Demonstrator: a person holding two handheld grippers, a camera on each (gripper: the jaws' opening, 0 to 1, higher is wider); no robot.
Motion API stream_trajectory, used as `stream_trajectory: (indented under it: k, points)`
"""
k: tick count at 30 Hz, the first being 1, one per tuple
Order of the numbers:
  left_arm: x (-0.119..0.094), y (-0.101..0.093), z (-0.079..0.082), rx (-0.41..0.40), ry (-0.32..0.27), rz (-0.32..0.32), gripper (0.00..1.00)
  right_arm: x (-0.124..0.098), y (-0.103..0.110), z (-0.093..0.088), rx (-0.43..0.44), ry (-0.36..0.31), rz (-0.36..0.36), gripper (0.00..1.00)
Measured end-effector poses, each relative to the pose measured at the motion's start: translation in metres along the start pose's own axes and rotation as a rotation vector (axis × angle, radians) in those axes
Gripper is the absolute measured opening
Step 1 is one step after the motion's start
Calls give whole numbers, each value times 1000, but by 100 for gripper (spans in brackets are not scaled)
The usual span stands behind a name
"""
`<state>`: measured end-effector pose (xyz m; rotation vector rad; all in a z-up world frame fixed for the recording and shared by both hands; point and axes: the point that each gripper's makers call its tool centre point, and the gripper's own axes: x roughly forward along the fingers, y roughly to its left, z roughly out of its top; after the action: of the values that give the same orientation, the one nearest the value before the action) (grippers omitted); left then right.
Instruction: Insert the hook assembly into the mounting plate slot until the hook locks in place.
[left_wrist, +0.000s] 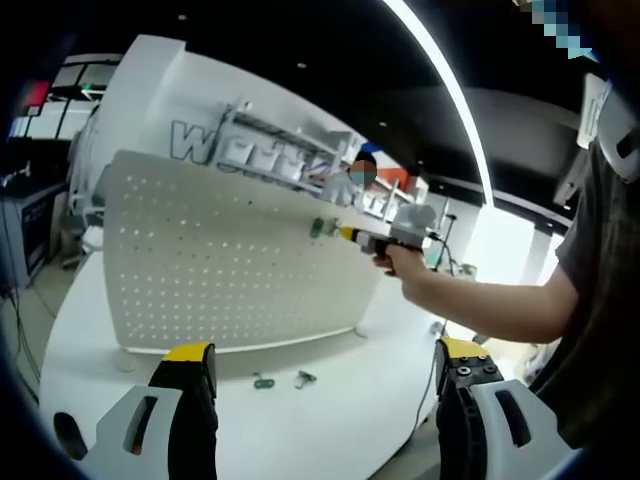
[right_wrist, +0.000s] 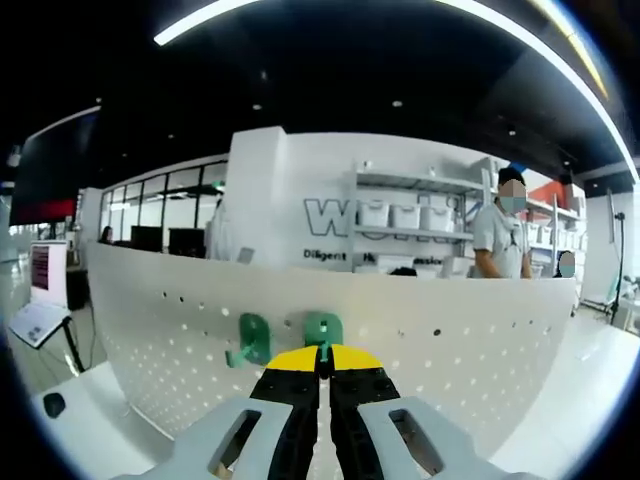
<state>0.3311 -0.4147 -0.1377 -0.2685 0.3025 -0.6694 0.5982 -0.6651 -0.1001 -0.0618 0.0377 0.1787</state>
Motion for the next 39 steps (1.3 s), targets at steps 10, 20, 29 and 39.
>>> stream_trajectory:
  k: [10, 20, 29, 39]
  points:
    - [1, 1, 0, -9, -4, 0, 91, 3, 1, -4, 44, -2, -15, 0]
    - [-2, 3, -2, -16, -8, 4, 91, 2, 4, -4, -79, 18, -26, 1]
    - [-1, 2, 5, -10, -24, 2, 91, 2, 7, 4, -60, 11, -12, 4]
    - [-3, -1, 4, -11, -29, -1, 91, -6, 6, 14, -49, 0, -6, 6]
